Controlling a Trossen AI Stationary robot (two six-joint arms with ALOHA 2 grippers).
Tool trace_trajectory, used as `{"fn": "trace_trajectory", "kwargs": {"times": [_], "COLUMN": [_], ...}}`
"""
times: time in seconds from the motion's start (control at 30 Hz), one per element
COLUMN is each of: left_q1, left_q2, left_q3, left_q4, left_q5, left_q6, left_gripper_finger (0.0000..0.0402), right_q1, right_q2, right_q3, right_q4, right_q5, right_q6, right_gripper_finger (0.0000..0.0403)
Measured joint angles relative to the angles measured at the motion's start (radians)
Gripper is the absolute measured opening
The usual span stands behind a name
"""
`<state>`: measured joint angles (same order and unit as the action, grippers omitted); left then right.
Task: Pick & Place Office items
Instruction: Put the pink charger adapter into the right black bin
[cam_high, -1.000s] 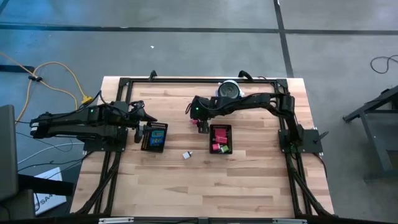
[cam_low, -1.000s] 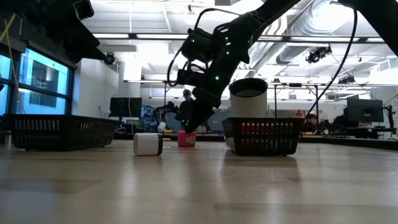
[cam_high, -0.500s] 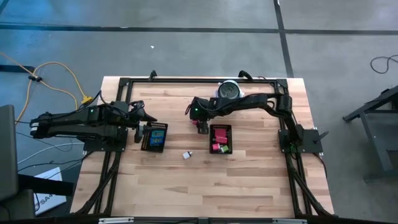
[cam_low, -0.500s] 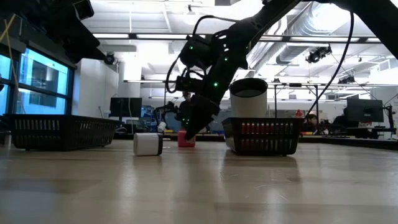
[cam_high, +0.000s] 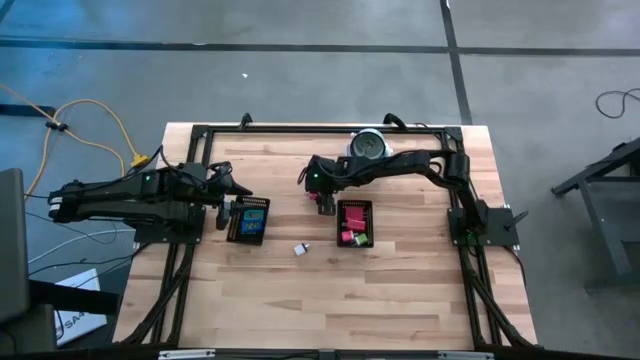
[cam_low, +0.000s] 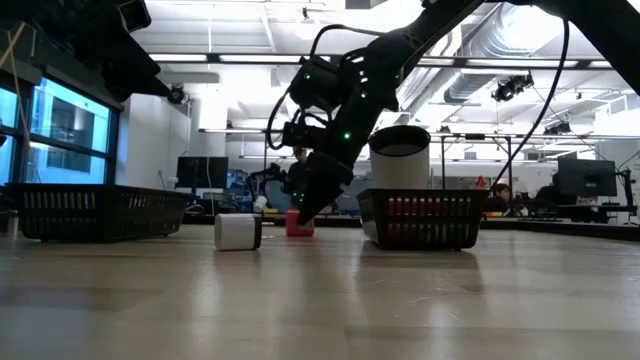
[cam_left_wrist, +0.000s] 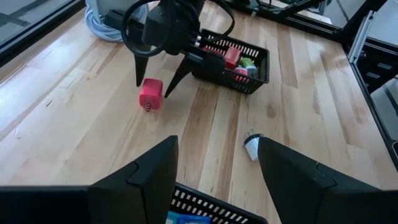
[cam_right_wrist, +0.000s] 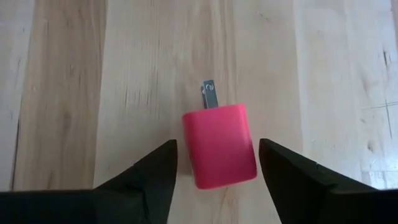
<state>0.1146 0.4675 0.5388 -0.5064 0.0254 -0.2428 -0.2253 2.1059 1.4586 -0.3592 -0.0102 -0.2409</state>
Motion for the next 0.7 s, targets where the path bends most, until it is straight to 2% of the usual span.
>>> {"fn": "trace_trajectory", "kwargs": {"times": [0.7], "left_q1": [0.000], "left_q2": [0.000], "left_q3": [0.000], "left_q4": [0.000], "left_q5": [0.000], "left_q6": [0.000], "left_gripper_finger": [0.0216], "right_q1": [0.000], "right_q2": [0.000], "right_q3": [0.000], "right_q4": [0.001], "right_q5": [0.000], "right_q6": [0.000], "right_gripper_finger": [0.0155]}}
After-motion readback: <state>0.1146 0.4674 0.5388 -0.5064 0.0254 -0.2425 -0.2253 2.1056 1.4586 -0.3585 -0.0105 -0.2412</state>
